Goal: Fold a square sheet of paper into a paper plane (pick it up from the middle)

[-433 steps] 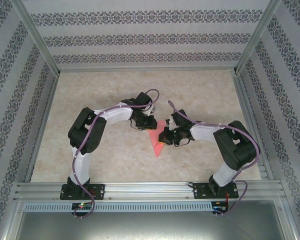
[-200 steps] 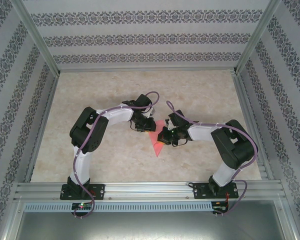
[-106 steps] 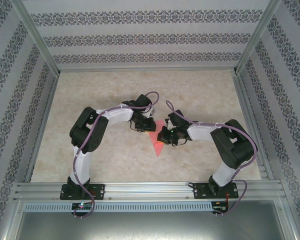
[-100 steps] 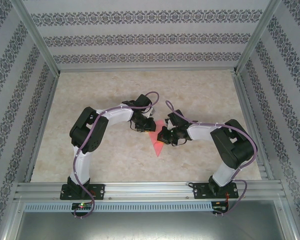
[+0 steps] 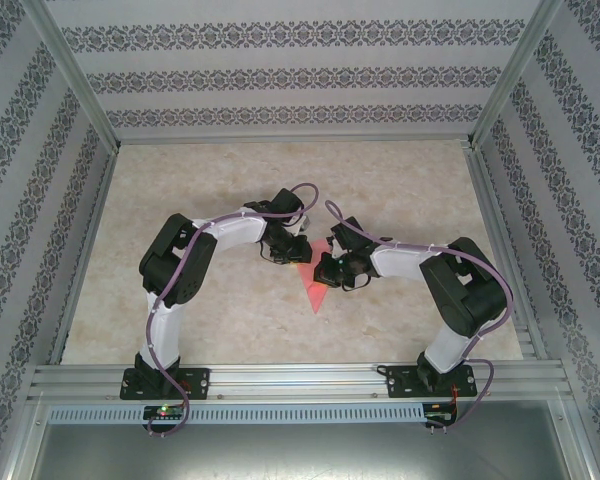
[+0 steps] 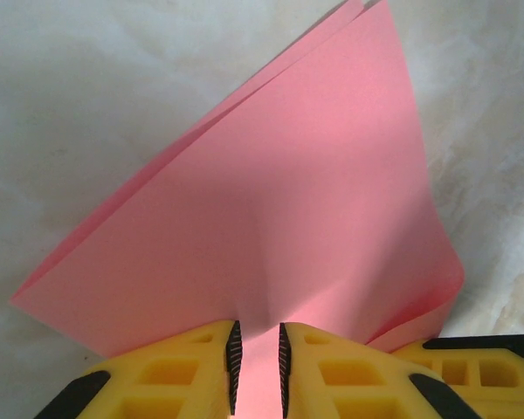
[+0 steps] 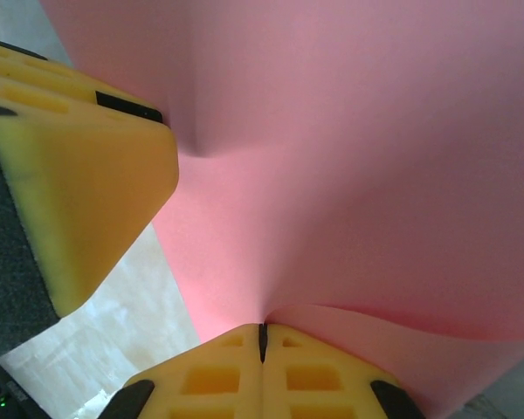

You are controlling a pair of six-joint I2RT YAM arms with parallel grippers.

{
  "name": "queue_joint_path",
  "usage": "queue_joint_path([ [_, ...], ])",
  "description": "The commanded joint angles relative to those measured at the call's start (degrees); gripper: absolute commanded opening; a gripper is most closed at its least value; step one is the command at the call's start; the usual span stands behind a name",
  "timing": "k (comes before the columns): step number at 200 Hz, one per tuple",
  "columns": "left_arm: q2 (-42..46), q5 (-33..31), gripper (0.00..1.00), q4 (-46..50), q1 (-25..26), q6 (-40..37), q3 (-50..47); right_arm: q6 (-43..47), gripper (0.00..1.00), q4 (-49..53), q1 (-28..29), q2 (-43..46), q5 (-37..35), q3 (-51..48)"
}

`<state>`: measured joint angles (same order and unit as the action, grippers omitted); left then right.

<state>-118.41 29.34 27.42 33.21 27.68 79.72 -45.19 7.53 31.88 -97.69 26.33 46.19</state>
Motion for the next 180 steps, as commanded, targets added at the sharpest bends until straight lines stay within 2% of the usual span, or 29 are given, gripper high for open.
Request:
queue_joint_path([
  [1,-2.1,-0.5,0.24,1.7,-0.4,-1.4,-0.5,2.6,0.04,5.4,0.7,0.1,-4.2,1.1],
  [51,-2.6,-0.3,0.24,1.8,-0.4,-1.4,-0.1,3.9,0.04,8.4,1.0,0.7,-6.3,1.6],
  [147,-2.8,1.1,0.24,1.4,-0.4,-1.1,0.2,3.9,0.05,7.4,1.3,-1.9,-7.3,1.6],
  [180,-3.0,1.8,0.25,1.2,-0.4,-0.9,0.4,4.1,0.15,7.9,1.2,-1.8,-8.0,1.7],
])
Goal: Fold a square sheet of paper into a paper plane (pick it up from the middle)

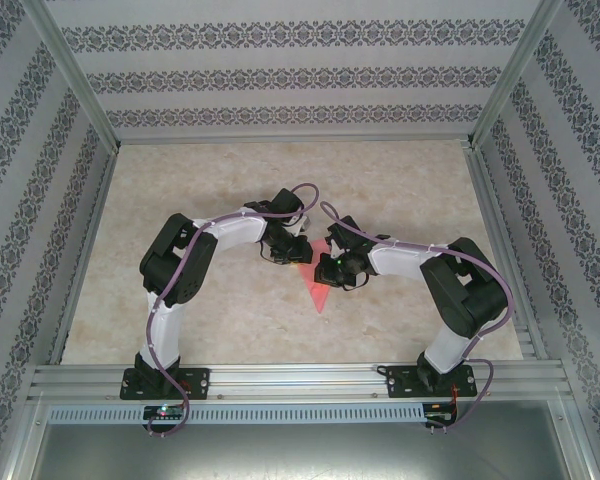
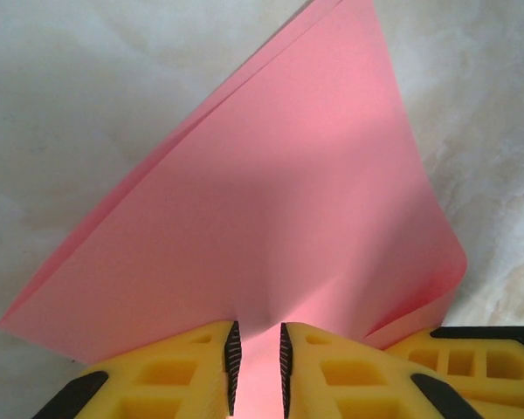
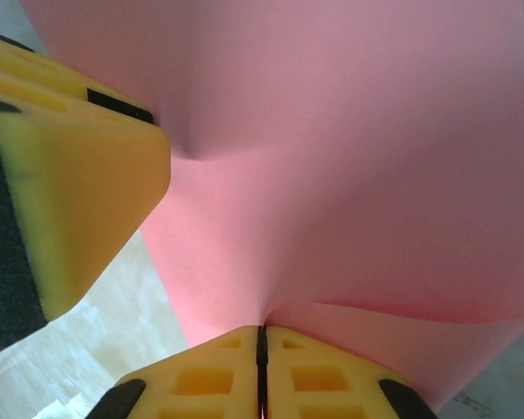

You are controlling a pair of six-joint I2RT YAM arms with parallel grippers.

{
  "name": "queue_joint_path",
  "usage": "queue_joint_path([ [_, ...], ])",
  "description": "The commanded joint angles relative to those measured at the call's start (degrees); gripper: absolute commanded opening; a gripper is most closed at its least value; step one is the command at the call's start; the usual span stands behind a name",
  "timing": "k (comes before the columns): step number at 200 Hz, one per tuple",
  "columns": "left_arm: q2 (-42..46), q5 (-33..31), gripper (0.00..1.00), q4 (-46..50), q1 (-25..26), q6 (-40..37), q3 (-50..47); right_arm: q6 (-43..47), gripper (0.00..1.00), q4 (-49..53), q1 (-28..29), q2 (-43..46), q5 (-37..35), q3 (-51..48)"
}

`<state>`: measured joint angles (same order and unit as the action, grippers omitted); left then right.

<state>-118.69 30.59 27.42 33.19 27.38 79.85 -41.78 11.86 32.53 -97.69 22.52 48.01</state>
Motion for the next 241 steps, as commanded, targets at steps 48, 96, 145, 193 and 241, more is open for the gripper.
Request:
queue_joint_path([
  [48,-2.3,1.3,0.26,1.1,-0.4,-0.2,0.9,0.0,0.31,2.2,0.6,-1.3,-3.1,-0.7],
  [96,0.1,0.9,0.28,1.8,-0.6,0.0,2.0,-0.8,0.39,0.5,0.5,-0.9,-2.2,-1.6],
  [145,3.4,0.7,0.31,1.9,-2.1,0.5,0.8,-1.2,0.44,-1.0,0.2,0.3,-1.5,-2.7],
  [193,5.4,1.2,0.35,2.7,-2.3,0.1,-0.3,-1.2,0.46,-1.3,-0.1,1.1,-1.4,-3.2],
  [241,6.7,3.0,0.34,1.7,-2.3,0.9,-2.1,-1.5,0.45,-2.7,-0.4,1.6,-0.9,-4.4],
])
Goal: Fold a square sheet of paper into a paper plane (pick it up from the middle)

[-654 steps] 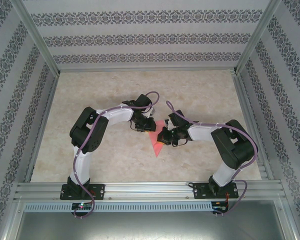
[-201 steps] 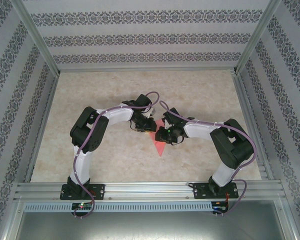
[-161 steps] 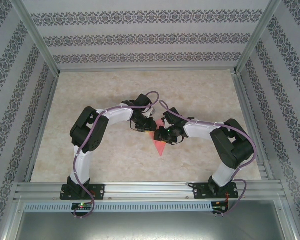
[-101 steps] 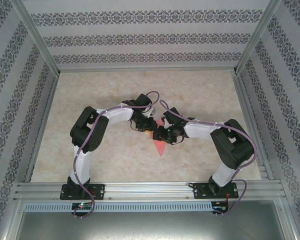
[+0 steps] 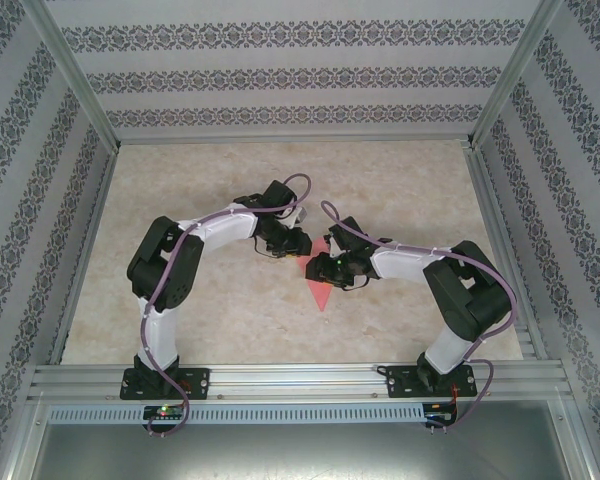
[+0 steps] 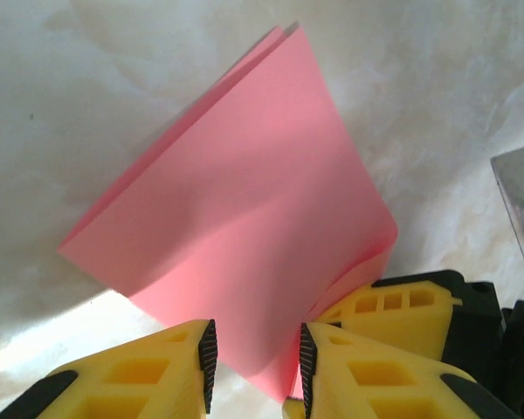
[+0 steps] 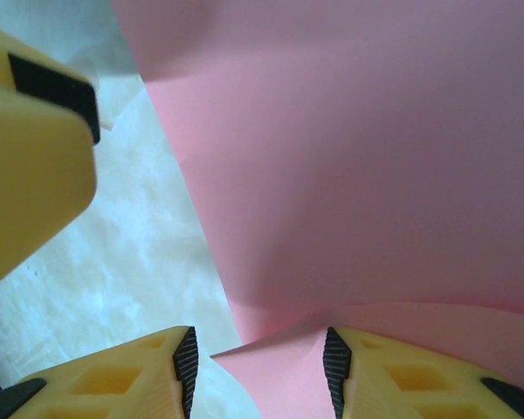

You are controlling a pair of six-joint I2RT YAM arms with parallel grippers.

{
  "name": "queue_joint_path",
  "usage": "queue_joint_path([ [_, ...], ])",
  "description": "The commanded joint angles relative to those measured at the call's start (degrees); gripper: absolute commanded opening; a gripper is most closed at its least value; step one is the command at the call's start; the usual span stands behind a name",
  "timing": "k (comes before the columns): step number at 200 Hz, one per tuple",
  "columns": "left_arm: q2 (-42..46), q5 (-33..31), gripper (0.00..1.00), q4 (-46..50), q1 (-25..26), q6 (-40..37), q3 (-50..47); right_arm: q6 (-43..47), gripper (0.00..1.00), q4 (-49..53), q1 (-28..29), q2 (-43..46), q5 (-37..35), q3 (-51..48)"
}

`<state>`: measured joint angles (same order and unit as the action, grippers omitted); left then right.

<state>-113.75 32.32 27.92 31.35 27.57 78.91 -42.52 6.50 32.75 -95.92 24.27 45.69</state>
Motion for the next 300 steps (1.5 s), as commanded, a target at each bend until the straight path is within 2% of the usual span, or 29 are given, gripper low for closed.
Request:
queue_joint_path([
  [1,1.8,1.2,0.34,1.1,-0.5,0.7,-1.1,-0.7,0.45,2.6,-0.6,-0.1,-2.6,-2.1],
  [40,2.6,3.9,0.27,-1.0,-0.5,2.1,-2.6,-0.9,0.41,1.8,-0.9,0.4,-2.4,-3.1],
  [76,1.7,5.2,0.21,-0.4,-0.5,1.6,-2.6,-0.8,0.25,1.6,-1.1,0.6,-2.2,-3.5],
  [136,1.5,7.1,0.18,-1.6,0.4,1.9,-3.4,0.2,0.14,3.0,-1.4,0.1,-2.6,-3.4],
  [153,0.8,8.5,0.16,-1.7,1.2,2.0,-3.5,0.4,0.11,3.2,-1.6,-0.1,-2.4,-3.3],
  [231,-0.4,5.4,0.12,-2.9,4.5,2.8,-4.5,1.6,0.00,4.0,-1.9,-0.5,-1.8,-3.3],
  [300,-2.6,5.9,0.11,-3.8,5.6,2.8,-6.1,2.0,0.00,3.9,-2.4,0.2,-1.5,-4.1],
])
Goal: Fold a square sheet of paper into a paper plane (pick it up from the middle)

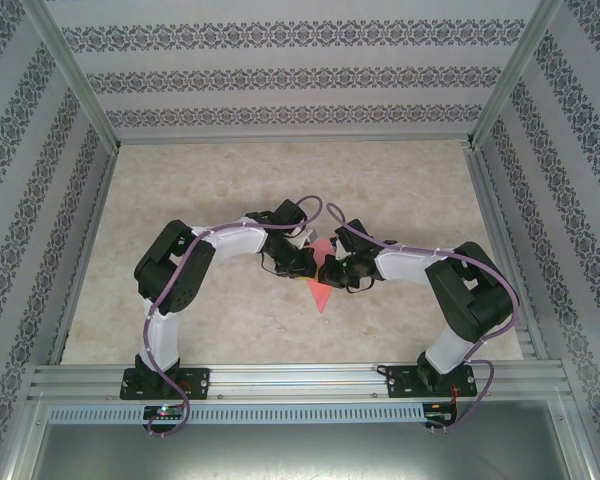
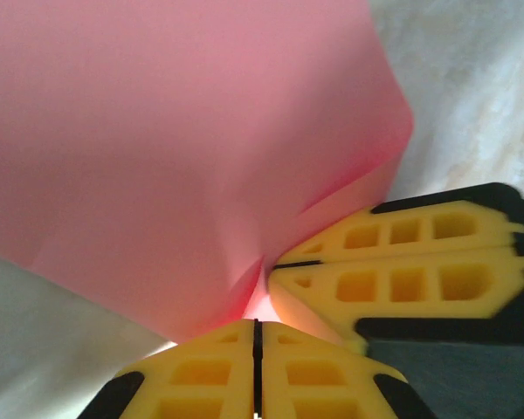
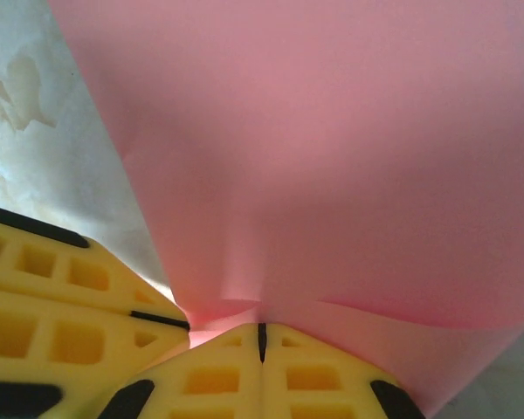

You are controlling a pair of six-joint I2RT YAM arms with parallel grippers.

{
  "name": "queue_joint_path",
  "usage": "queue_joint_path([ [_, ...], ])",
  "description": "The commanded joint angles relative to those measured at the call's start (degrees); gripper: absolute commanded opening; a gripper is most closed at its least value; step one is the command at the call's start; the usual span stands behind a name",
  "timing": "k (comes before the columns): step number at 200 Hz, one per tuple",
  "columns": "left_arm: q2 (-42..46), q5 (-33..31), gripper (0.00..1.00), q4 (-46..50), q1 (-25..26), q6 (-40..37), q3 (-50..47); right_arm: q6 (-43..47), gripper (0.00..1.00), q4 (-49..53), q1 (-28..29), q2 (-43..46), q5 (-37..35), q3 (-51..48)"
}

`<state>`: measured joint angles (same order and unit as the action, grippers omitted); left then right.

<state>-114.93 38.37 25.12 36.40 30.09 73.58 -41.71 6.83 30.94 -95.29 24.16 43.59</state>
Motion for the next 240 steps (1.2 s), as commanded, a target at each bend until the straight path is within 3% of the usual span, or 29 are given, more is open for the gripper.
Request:
queue_joint_path([
  [1,-1.4,-0.1,0.11,-1.0,0.6,0.2,-0.8,1.2,0.00,3.6,-0.6,-0.4,-1.4,-2.0],
  [199,-7.3,-8.1,0.11,7.9,1.1,-6.6,3.9,-1.0,0.01,-0.3,-2.3,5.9,0.8,-3.1],
  [240,-8.5,-8.9,0.11,8.3,1.5,-7.4,4.2,1.5,0.01,1.4,-4.3,3.5,0.2,-3.2],
])
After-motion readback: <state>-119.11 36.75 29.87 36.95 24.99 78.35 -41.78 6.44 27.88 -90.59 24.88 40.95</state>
